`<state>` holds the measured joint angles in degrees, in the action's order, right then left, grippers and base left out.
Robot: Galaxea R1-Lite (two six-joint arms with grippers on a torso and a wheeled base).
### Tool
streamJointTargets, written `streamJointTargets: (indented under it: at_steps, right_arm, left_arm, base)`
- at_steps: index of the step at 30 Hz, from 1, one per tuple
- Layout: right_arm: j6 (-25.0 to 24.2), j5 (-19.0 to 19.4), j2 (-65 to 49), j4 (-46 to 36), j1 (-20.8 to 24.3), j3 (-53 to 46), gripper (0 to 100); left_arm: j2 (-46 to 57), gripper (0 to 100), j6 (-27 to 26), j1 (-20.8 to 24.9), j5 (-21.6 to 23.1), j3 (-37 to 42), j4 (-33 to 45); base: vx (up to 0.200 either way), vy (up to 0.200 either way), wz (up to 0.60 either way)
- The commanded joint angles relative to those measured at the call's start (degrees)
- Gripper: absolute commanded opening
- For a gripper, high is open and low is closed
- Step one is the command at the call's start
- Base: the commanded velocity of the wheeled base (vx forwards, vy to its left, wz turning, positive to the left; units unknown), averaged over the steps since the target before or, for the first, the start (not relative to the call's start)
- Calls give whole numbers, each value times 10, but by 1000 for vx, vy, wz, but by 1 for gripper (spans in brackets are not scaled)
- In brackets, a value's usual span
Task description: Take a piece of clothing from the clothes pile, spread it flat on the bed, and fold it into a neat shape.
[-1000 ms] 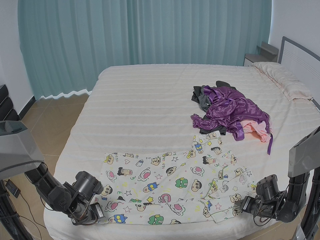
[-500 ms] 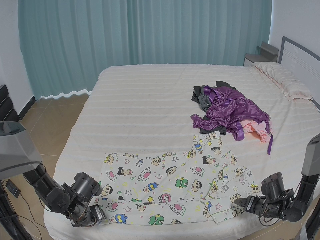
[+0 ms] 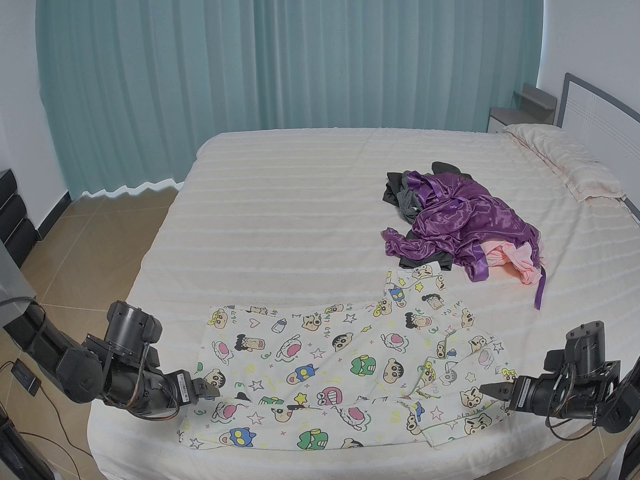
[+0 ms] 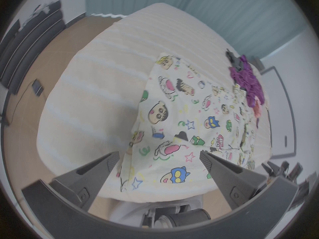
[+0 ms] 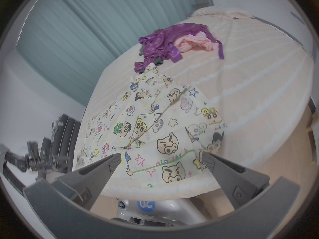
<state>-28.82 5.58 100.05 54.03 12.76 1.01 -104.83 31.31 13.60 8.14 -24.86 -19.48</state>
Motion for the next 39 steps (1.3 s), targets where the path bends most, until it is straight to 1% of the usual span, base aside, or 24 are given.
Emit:
streamJointTargets:
  at_steps: [1,2,3,4,5,9,11,13,14,18,25,31,32,39]
  right_arm:
    - [70,58,16,-1,-76,-1,100]
    - [118,101,57,1,-103,10,100]
    - [119,105,61,1,-105,12,100]
    - [122,121,85,2,-114,24,100]
    - [123,125,92,2,-117,28,100]
    - [133,179,125,2,-137,47,100]
    - [138,192,134,2,-143,55,100]
    - [138,192,135,2,-144,55,100]
    - [145,195,146,2,-147,58,100]
    - [153,208,149,3,-150,59,100]
    - [154,210,164,4,-153,66,100]
    - [156,210,193,31,-154,66,100]
    - [156,210,197,35,-154,66,100]
    - [155,211,248,96,-157,68,100]
  left_arm:
    - [-41,100,-65,-45,50,6,-38]
    - [-77,100,-132,-70,79,9,-63]
    - [-80,100,-136,-73,81,9,-64]
    - [-94,100,-152,-85,90,10,-78]
    - [-98,100,-157,-88,93,10,-81]
    - [-106,100,-165,-95,147,26,-112]
    - [-108,100,-174,-96,165,36,-132]
    - [-108,100,-175,-96,166,37,-134]
    - [-122,100,-198,-95,169,47,-159]
    - [-144,100,-224,-94,169,52,-193]
    - [-179,100,-223,-89,166,42,-234]
    - [-207,100,-222,-74,165,34,-265]
    - [-208,0,-222,-74,164,34,-265]
    - [-207,0,-219,-78,165,34,-265]
  base:
    - [0,0,0]
    - [0,0,0]
    - [0,0,0]
    - [0,0,0]
    - [0,0,0]
    - [0,0,0]
    - [0,0,0]
    - [0,0,0]
    - [0,0,0]
    - [0,0,0]
    - [0,0,0]
    - [0,0,0]
    - [0,0,0]
    - [0,0,0]
